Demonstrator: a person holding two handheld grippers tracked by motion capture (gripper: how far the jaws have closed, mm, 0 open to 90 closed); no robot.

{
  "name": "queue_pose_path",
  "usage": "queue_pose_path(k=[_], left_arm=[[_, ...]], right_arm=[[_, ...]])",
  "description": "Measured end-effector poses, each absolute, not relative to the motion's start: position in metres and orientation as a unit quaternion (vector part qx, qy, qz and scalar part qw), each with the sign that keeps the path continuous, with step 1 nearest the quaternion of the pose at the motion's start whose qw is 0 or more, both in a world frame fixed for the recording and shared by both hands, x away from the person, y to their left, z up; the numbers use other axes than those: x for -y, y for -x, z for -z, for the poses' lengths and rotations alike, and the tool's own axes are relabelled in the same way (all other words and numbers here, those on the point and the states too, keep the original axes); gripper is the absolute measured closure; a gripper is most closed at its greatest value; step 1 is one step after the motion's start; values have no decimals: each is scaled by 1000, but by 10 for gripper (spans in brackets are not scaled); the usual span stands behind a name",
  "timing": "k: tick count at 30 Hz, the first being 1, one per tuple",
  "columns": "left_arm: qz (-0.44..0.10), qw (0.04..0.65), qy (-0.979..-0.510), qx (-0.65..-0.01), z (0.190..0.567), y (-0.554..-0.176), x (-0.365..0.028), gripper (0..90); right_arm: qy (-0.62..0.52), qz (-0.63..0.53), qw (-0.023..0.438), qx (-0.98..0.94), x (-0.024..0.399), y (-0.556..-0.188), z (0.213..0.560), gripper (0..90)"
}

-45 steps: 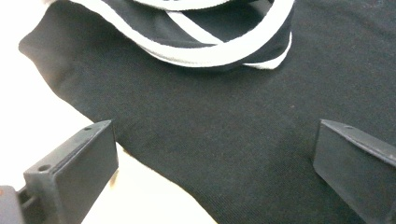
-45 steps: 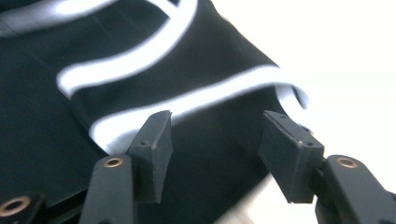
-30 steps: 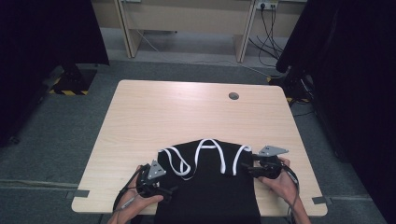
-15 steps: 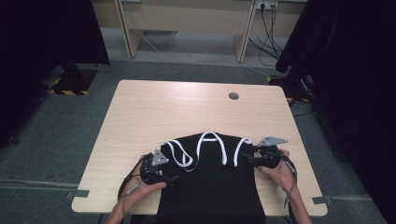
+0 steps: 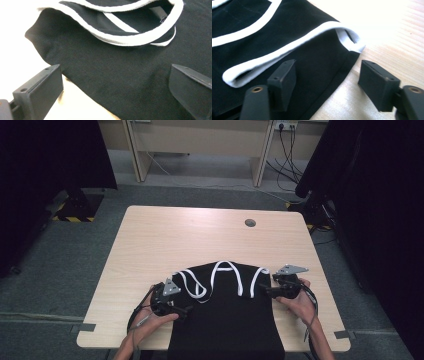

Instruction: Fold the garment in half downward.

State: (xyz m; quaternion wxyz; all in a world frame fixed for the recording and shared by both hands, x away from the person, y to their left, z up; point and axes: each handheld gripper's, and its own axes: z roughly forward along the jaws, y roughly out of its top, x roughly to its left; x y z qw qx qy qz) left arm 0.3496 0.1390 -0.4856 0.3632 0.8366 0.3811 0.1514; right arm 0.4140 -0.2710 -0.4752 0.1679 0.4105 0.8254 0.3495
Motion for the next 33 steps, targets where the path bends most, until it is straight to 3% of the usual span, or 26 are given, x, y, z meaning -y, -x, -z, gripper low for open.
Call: queue_pose_path(k=[7,11,20,33], left_arm=[[-136,377,-833,-381,485,-350,-142,0],[-91,417,-810,-403,483,-354,-149,12],[-118,411,-808,-406,461,-365,-146,24],[-138,382,-798,-446,458,-417,-143,26]], right_arm=[[-423,-364,152,-816,278,-413,471,226],[-420,-375,154,-812,278,-413,463,212],[-421,-383,153,-808,274,-421,457,189],[-425,-377,131,-813,256,-450,459,183]])
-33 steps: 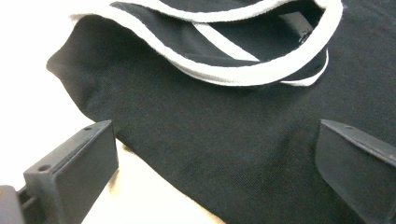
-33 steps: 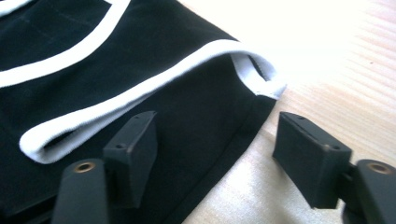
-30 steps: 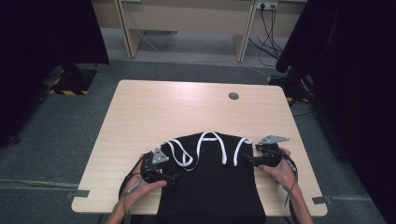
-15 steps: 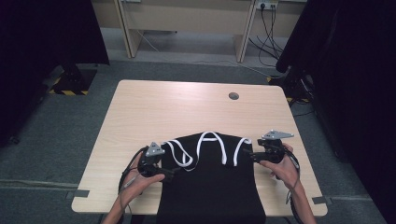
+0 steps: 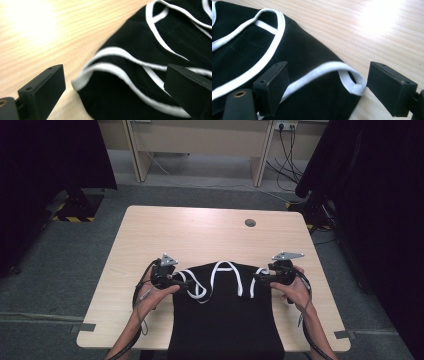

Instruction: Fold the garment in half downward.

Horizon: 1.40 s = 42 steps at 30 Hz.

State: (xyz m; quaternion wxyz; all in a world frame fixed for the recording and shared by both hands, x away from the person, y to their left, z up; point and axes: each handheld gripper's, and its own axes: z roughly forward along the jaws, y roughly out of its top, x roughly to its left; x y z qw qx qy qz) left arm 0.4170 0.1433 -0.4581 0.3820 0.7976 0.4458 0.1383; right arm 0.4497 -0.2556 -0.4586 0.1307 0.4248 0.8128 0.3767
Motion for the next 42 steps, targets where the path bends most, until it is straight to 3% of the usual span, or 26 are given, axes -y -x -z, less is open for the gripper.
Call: queue_pose_path(k=[14,17,20,26,28,33,42], left_arm=[[-122,358,-810,-448,475,-448,-128,38],[-135,359,-815,-434,476,-445,-124,123],[-144,363,-821,-416,475,-442,-122,296],[-140,374,-829,-390,474,-437,-116,634],[-140,380,-829,-387,475,-435,-114,704],[-149,387,-824,-386,476,-433,-115,800],[-155,389,-822,-385,472,-432,-119,825]], right_arm=[[-414,-346,138,-830,244,-465,473,177],[-402,-342,153,-835,242,-462,475,207],[-395,-348,154,-836,242,-460,475,277],[-378,-365,145,-838,240,-454,473,652],[-373,-369,139,-840,238,-453,473,740],[-369,-371,135,-841,236,-451,472,805],[-362,-386,140,-837,235,-450,466,819]])
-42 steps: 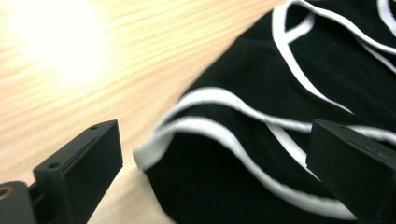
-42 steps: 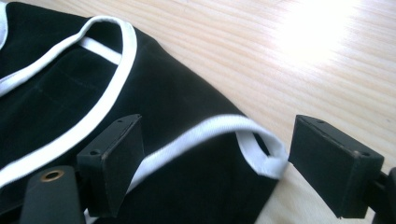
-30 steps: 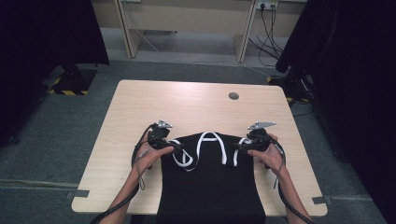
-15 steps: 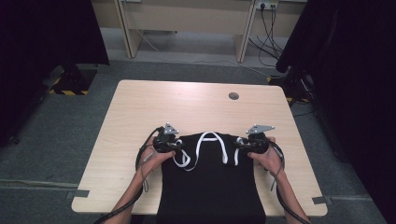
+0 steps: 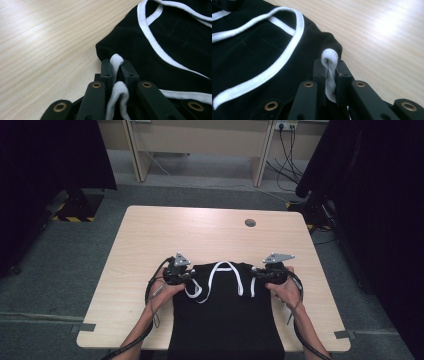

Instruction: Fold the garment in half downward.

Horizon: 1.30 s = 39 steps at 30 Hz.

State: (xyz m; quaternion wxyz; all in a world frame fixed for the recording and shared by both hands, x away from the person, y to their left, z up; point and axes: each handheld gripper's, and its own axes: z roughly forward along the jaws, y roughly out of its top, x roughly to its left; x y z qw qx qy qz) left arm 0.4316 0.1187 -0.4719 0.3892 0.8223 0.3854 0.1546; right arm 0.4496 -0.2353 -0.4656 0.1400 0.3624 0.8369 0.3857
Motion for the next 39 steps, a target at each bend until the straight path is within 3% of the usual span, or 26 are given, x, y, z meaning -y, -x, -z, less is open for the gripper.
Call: queue_pose_path(k=[23,39], left_arm=[[-171,408,-807,-391,444,-445,-123,842],[-210,411,-786,-411,400,-482,-123,839]], right_arm=[[-349,-402,165,-830,234,-461,429,828],[-350,-436,179,-809,230,-496,385,827]])
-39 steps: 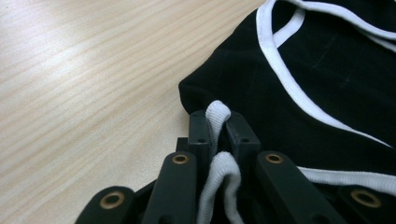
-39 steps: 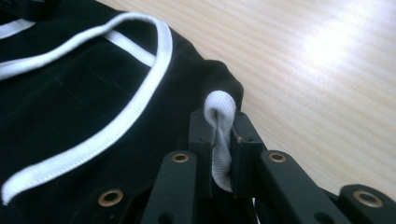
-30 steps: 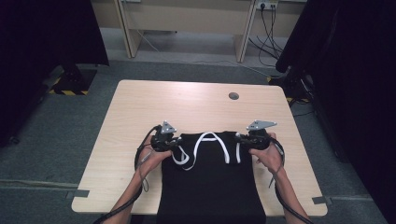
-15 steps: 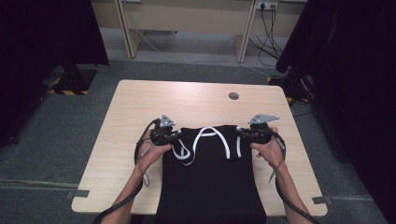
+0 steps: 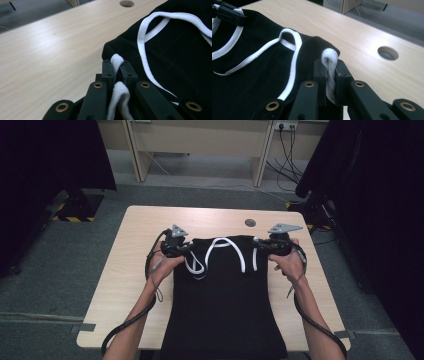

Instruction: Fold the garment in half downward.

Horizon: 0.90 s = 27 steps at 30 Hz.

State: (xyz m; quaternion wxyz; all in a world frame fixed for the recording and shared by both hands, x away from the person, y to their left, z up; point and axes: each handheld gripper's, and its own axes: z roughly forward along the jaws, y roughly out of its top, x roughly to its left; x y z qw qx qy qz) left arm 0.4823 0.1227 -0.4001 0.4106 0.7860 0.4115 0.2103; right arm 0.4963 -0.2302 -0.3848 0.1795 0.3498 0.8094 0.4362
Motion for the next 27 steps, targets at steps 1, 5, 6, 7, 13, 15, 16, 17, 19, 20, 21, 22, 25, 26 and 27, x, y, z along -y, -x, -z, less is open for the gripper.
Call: queue_pose_path(k=[1,5,6,7,13,15,16,17,19,20,21,22,25,26,27], left_arm=[[-215,411,-785,-412,397,-484,-123,839],[-227,428,-773,-410,387,-487,-125,836],[-226,437,-769,-408,386,-484,-124,835],[-228,440,-770,-401,386,-480,-123,834],[-244,444,-783,-362,394,-444,-115,829],[-245,440,-790,-350,400,-431,-112,825],[-245,438,-793,-346,403,-425,-111,823],[-244,440,-794,-341,406,-419,-111,822],[-242,446,-793,-337,410,-407,-112,822],[-243,449,-792,-334,411,-400,-113,822],[-244,451,-791,-334,413,-394,-114,822],[-245,454,-790,-333,413,-389,-116,822],[-242,465,-785,-329,416,-371,-119,818],[-241,467,-786,-325,418,-365,-120,814],[-240,471,-785,-323,420,-359,-121,811]], right_arm=[[-350,-435,182,-809,230,-499,381,827],[-342,-443,195,-805,227,-504,368,827],[-339,-446,196,-804,226,-503,365,827],[-334,-448,200,-804,225,-501,364,827],[-303,-449,206,-815,222,-473,376,827],[-296,-451,203,-817,222,-462,383,827],[-291,-453,202,-818,222,-457,386,827],[-288,-453,200,-820,222,-452,389,827],[-282,-453,198,-822,223,-440,393,827],[-278,-454,198,-823,223,-435,395,827],[-275,-453,198,-824,224,-429,397,827],[-272,-451,198,-827,225,-423,399,827],[-268,-447,200,-829,228,-408,406,826],[-267,-447,200,-830,229,-403,408,826],[-264,-447,199,-831,230,-398,410,826]])
